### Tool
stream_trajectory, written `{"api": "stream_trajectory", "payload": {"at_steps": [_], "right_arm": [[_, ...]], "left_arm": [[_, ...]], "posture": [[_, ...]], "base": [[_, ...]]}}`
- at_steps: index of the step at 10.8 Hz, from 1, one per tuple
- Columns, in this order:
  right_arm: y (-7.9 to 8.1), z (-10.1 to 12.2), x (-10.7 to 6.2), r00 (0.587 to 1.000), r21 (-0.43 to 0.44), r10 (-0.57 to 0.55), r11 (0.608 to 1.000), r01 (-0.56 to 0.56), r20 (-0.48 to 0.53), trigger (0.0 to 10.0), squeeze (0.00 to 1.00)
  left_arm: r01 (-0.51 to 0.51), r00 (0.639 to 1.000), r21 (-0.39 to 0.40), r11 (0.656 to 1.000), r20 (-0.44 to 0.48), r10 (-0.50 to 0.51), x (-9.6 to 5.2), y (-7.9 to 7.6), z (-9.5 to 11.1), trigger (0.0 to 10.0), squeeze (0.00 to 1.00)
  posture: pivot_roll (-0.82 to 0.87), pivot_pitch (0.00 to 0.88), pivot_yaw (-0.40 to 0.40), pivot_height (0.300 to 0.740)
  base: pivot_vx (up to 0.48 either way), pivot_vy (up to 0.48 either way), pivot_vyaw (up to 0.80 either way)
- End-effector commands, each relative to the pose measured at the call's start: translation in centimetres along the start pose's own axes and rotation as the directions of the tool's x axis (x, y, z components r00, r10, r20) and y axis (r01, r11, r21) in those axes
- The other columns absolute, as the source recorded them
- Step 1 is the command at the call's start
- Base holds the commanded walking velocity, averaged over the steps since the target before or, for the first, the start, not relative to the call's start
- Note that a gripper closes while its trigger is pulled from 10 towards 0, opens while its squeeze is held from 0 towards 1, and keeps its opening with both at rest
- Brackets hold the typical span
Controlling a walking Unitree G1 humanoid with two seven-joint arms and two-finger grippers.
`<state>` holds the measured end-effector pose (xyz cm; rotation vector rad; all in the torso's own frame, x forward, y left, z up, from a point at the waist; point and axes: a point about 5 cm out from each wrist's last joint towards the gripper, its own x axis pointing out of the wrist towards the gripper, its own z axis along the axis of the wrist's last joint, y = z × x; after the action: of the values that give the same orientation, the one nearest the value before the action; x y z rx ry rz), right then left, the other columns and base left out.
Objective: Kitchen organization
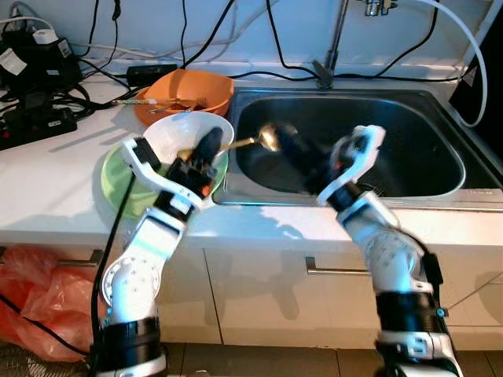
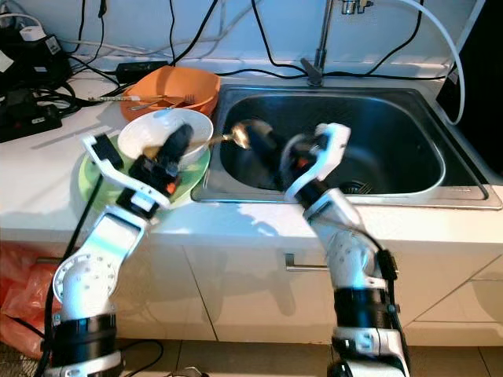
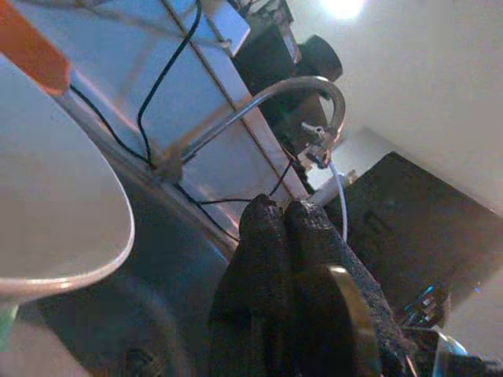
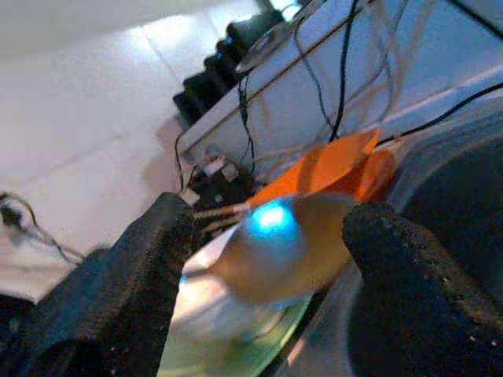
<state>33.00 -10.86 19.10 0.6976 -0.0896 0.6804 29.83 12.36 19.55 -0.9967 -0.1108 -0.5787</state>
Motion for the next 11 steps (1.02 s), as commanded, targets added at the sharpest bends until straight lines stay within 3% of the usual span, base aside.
{"api": "stream_trajectory", "payload": {"at_steps": [1, 2, 3, 4, 5, 6, 7, 11], "right_arm": [[-0.1, -0.1, 0.2, 1.000, 0.039, -0.008, 0.999, 0.008, -0.003, 10.0, 0.00], [-0.1, -0.2, 0.3, 1.000, 0.076, -0.014, 0.997, 0.014, 0.006, 10.0, 0.00], [-0.1, -0.2, 0.4, 1.000, 0.100, -0.014, 0.995, 0.013, 0.013, 7.9, 0.00], [-0.1, -0.2, 0.5, 1.000, 0.110, -0.014, 0.994, 0.012, 0.015, 0.8, 0.00], [0.0, -0.1, 0.6, 1.000, 0.139, -0.013, 0.990, 0.010, 0.019, 0.0, 0.00], [0.0, -0.3, 0.6, 1.000, 0.156, -0.012, 0.988, 0.009, 0.014, 4.3, 0.00], [0.0, -0.8, 0.4, 1.000, 0.173, -0.008, 0.985, 0.008, -0.003, 10.0, 0.00], [0.5, -2.6, 0.7, 0.997, 0.253, 0.058, 0.966, -0.046, -0.041, 10.0, 0.00]], "left_arm": [[0.083, 0.996, -0.016, 0.996, -0.023, -0.083, 0.2, -1.3, -0.3, 0.0, 0.00], [0.103, 0.994, -0.030, 0.994, -0.033, -0.104, 0.1, -1.6, -0.4, 0.0, 0.00], [0.104, 0.994, -0.036, 0.994, -0.035, -0.105, 0.0, -1.6, -0.5, 0.0, 0.00], [0.104, 0.994, -0.040, 0.994, -0.035, -0.106, 0.0, -1.5, -0.5, 0.0, 0.00], [0.106, 0.993, -0.048, 0.993, -0.038, -0.108, 0.0, -1.6, -0.5, 0.0, 0.00], [0.104, 0.994, -0.059, 0.993, -0.034, -0.107, -0.1, -1.6, -0.5, 0.0, 0.00], [0.105, 0.994, -0.073, 0.992, -0.030, -0.108, 0.0, -1.6, -0.5, 0.0, 0.00], [0.120, 0.991, -0.101, 0.988, -0.045, -0.125, 0.1, -1.9, -1.0, 0.0, 0.00]], "posture": [[0.12, 0.013, 0.035, 0.740], [0.12, 0.015, 0.034, 0.740], [0.12, 0.017, 0.033, 0.740], [0.12, 0.017, 0.033, 0.740], [0.12, 0.019, 0.031, 0.740], [0.12, 0.022, 0.030, 0.740], [0.12, 0.025, 0.028, 0.740], [0.11, 0.030, 0.023, 0.740]], "base": [[0.000, 0.000, 0.00], [0.000, 0.000, 0.00], [0.000, 0.000, 0.00], [0.000, 0.000, 0.00], [0.000, 0.000, 0.00], [0.000, 0.000, 0.00], [0.000, 0.000, 0.00], [0.000, 0.000, 0.00]]}}
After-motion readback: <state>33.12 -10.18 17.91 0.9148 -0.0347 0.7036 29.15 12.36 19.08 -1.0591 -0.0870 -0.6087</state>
